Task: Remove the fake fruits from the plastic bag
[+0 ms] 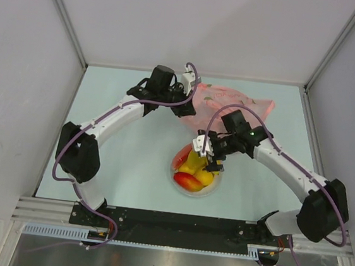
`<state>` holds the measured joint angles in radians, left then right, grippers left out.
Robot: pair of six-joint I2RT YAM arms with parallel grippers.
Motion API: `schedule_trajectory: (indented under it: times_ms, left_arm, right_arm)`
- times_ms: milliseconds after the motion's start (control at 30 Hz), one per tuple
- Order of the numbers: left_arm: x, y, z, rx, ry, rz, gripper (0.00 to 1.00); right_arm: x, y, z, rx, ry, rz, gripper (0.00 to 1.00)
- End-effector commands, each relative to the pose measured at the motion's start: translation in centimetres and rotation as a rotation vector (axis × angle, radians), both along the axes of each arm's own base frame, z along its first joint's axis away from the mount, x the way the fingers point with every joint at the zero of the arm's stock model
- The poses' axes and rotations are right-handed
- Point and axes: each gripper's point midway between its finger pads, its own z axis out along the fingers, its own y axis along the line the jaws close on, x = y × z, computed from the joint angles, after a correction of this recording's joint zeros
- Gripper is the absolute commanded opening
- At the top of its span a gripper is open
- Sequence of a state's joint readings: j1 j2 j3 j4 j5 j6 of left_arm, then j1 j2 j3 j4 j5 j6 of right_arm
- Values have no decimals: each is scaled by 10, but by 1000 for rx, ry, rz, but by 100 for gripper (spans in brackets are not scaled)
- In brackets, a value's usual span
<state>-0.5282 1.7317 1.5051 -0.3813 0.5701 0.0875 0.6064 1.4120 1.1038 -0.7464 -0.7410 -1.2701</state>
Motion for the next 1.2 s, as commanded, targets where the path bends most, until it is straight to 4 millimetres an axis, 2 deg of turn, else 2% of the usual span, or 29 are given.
schedule_trajectory:
  times_ms: [0,100,133,167,200,233,267,300,367,400,433,467,500,533,600,667,767,833,867,967,1000,1033,1067,1167]
  left_arm:
    - [-4,-10,30,-78,-35,-32,0]
    - [-9,-11,36,-104,-25,-40,0]
    - [-12,-12,40,-116,-27,-47,0]
    - [-15,-13,41,-124,-17,-48,0]
    - [-16,-13,42,-129,-17,-51,0]
    - [-20,-14,44,-133,-20,-58,0]
    - [-22,-14,45,-135,-20,-63,0]
    - [-24,-15,46,-146,-3,-55,0]
    - [-30,-17,49,-155,-4,-67,0]
    - [-32,-18,48,-155,-1,-70,0]
    - [-34,-19,47,-154,3,-74,0]
    - [-36,-20,47,-155,5,-78,0]
    - [-37,-20,47,-155,8,-80,0]
    - [-40,-22,45,-155,13,-85,0]
    - [-42,-22,43,-154,23,-87,0]
    - [-44,-21,43,-156,29,-90,0]
    - [-46,-22,41,-159,37,-97,0]
    - [-48,-21,45,-163,26,-98,0]
    - [-47,-20,47,-162,20,-97,0]
    - [-48,-18,56,-168,-6,-96,0]
    - [-48,-18,56,-167,-8,-95,0]
    - [-48,-18,58,-168,-12,-98,0]
    - [-49,-18,58,-167,-13,-102,0]
    - [-45,-20,56,-160,-15,-104,0]
  right_arm:
    - [16,-6,73,140,-155,-156,100]
    - [38,-17,102,218,-184,-320,100]
    - [54,-23,112,261,-164,-418,100]
    - [67,-32,114,272,-157,-496,100]
    - [82,-36,107,267,-136,-558,93]
    - [97,-38,109,297,-122,-625,90]
    - [115,-51,105,289,-128,-705,85]
    - [134,-51,95,290,-125,-750,76]
    - [158,-62,80,288,-92,-864,66]
    - [172,-63,81,314,-105,-900,58]
    - [185,-64,60,292,-74,-941,52]
    - [197,-72,51,298,-48,-1019,34]
    - [208,-76,48,317,-46,-1053,28]
    - [220,-77,34,316,-32,-1081,25]
    - [231,-85,27,326,-27,-1131,18]
    - [235,-89,15,285,-53,-1136,14]
    - [235,-100,-2,218,-52,-1169,14]
    - [225,-110,-14,156,-13,-1186,14]
    - [219,-112,-10,150,-2,-1182,14]
    - [184,-116,-23,89,91,-1171,17]
    - [167,-119,-19,79,104,-1175,17]
    - [154,-116,-25,62,125,-1158,18]
    - [134,-119,-43,17,155,-1150,18]
    - [102,-122,-57,-48,188,-1105,18]
